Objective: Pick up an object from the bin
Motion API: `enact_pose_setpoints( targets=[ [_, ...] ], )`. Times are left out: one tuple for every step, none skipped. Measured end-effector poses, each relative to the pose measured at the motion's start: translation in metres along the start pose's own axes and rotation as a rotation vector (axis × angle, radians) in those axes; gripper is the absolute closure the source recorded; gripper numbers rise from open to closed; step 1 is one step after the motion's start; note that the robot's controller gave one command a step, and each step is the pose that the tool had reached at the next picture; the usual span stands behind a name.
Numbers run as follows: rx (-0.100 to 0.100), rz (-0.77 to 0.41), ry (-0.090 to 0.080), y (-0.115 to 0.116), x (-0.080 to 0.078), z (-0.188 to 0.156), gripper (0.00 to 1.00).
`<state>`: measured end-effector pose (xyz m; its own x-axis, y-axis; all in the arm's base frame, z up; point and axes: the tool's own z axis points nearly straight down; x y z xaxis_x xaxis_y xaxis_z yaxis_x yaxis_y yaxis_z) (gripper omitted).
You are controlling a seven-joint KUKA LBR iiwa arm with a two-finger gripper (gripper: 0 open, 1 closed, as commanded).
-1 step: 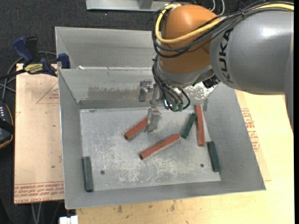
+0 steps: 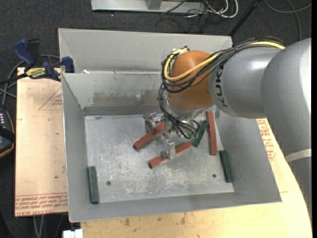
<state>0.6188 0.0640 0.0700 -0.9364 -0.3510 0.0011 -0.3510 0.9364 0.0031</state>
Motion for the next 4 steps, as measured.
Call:
enact_pose_setpoints(
  targets=[
    [0.001, 0.003, -0.006, 0.0006, -0.0020, -0.0024, 0.00],
    [0.002, 0.005, -0.007, 0.0010, -0.0039, -0.0042, 0.00],
    [0.002, 0.007, -0.008, 0.0014, -0.0057, -0.0056, 0.00],
    [0.002, 0.009, -0.008, 0.0017, -0.0074, -0.0066, 0.00]
  ],
)
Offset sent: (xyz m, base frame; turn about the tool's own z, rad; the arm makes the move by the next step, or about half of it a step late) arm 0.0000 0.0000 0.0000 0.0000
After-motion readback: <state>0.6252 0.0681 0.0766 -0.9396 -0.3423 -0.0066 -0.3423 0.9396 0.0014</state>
